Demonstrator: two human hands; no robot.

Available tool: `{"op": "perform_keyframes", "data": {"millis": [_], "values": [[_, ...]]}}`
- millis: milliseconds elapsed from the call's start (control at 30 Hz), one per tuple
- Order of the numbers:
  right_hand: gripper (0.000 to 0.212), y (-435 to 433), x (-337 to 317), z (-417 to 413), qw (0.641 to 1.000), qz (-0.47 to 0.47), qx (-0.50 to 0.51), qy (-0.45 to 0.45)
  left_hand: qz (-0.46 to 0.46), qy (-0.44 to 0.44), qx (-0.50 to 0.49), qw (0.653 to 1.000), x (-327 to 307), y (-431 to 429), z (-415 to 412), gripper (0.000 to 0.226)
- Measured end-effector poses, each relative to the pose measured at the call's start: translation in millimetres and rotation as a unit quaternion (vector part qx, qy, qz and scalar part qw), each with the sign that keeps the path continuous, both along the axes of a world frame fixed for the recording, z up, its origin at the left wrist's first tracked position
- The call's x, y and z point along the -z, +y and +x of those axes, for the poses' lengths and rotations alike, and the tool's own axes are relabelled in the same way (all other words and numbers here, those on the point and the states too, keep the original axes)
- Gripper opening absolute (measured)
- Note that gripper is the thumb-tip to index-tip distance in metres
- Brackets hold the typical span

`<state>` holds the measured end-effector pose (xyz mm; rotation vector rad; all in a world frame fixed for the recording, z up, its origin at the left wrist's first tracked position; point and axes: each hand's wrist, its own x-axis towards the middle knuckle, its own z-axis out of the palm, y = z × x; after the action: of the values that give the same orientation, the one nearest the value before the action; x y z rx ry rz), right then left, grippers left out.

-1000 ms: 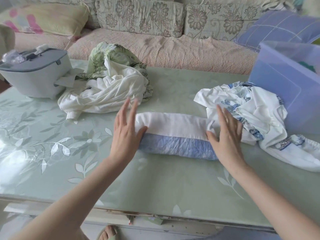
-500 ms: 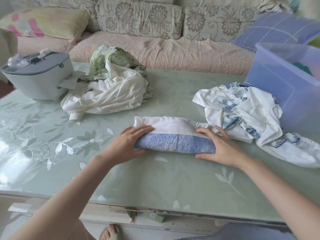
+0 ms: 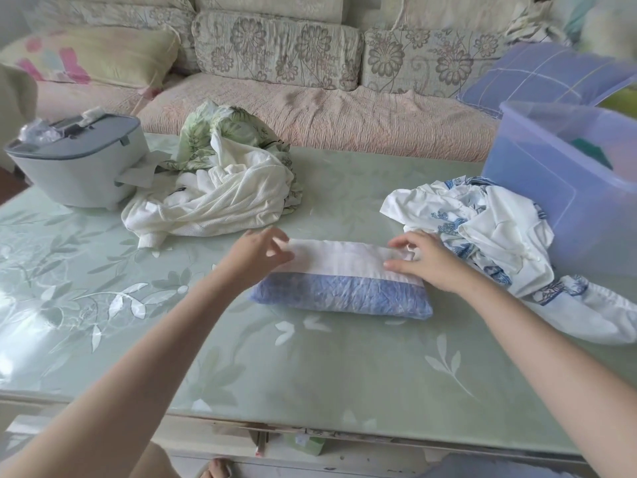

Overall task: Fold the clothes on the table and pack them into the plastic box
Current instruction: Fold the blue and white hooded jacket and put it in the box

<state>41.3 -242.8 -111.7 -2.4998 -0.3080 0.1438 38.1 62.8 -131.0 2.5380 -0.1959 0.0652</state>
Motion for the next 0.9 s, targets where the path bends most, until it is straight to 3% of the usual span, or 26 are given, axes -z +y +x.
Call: {"op": "perform_keyframes", "data": {"millis": [33, 100, 200, 267, 333, 467, 733, 900], "values": [[0.067, 5, -3, 7, 0.999, -0.036, -0.008, 0.016, 0.045, -0.008, 0.009, 0.999, -1, -5, 6, 0.053], [0.09, 11, -8, 22, 0.992, -0.054, -0.032, 0.107, 0.104, 0.056, 0.041, 0.992, -5, -15, 16, 0.067], [0.1, 11, -8, 36, 0.971, -0.053, -0.051, 0.225, 0.183, 0.168, 0.072, 0.966, -4, -26, 26, 0.058], [0.092, 12, -8, 37, 0.973, -0.083, -0.05, 0.211, 0.185, 0.197, 0.064, 0.961, -8, -25, 26, 0.063], [0.082, 13, -8, 38, 0.976, -0.111, -0.045, 0.181, 0.205, 0.17, 0.072, 0.961, -11, -24, 28, 0.068], [0.065, 13, -6, 34, 0.966, -0.15, -0.045, 0.206, 0.223, 0.193, 0.07, 0.953, -14, -26, 30, 0.075], [0.023, 1, -11, 17, 0.973, -0.069, -0.048, 0.215, 0.139, 0.212, 0.069, 0.965, -16, -27, 14, 0.046], [0.026, -8, -20, 8, 0.976, -0.031, -0.077, 0.201, 0.149, 0.206, 0.099, 0.962, -33, -36, 7, 0.042]]}}
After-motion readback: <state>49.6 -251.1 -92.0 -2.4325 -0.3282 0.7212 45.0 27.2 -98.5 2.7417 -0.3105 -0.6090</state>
